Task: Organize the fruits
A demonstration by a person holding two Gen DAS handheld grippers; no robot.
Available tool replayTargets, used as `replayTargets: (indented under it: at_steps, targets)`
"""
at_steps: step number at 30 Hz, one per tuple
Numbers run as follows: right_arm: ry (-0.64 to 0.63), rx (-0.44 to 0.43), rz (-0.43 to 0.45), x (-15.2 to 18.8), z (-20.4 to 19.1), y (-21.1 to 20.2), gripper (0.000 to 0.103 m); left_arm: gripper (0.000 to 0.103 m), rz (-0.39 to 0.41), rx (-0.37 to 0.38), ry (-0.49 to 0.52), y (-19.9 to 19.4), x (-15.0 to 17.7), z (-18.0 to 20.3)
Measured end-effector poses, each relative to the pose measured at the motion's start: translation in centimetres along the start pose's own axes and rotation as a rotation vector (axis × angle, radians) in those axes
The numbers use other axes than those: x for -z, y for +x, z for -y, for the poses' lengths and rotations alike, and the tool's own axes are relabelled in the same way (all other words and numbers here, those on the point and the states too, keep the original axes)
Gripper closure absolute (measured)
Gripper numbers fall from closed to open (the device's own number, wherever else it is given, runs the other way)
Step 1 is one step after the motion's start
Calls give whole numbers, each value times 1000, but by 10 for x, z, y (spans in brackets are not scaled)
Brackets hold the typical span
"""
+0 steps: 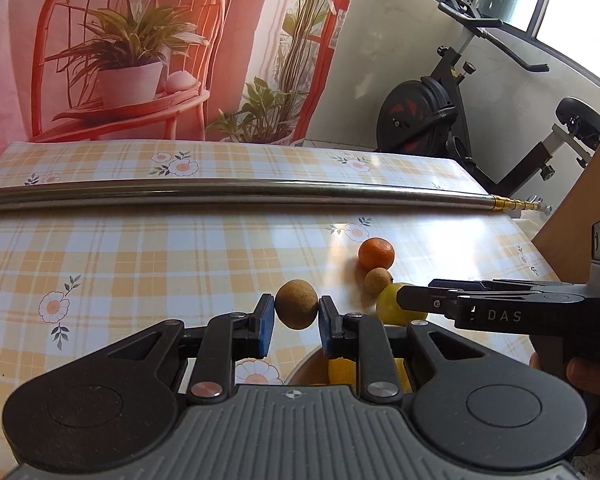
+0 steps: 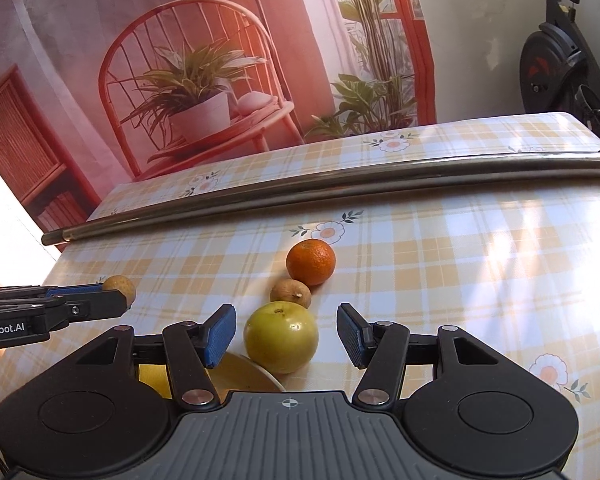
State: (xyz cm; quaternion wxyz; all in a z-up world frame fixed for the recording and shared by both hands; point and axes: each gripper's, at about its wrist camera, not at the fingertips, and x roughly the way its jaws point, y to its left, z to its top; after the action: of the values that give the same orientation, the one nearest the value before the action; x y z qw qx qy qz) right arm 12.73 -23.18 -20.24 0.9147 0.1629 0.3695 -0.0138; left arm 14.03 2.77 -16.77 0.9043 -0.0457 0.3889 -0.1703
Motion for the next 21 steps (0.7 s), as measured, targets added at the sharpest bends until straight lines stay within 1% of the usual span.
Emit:
replayTargets:
  at_steps: [3, 5, 8, 11, 13, 17, 21]
  targets:
    - [10, 0, -22, -1, 1, 11, 50, 78, 5, -1, 7, -3, 3, -1]
    - [30, -8, -42, 0, 3, 16, 52, 78, 6, 4, 9, -3, 6, -1]
    - [56, -26, -58, 1, 5, 21, 53, 78, 11, 19, -8, -6, 10, -2]
    - [73, -38, -63, 3, 6, 23, 58, 78, 9, 33, -33, -6, 13, -4]
    - [87, -39, -68, 4, 8, 24, 59, 78, 9, 40, -44, -7, 16, -5]
    - [141, -56, -67, 6, 15, 23, 60, 78, 5, 50, -54, -10, 20, -7]
    - [142, -38, -35, 8, 14, 16, 60, 78, 11, 62, -53, -13, 22, -7]
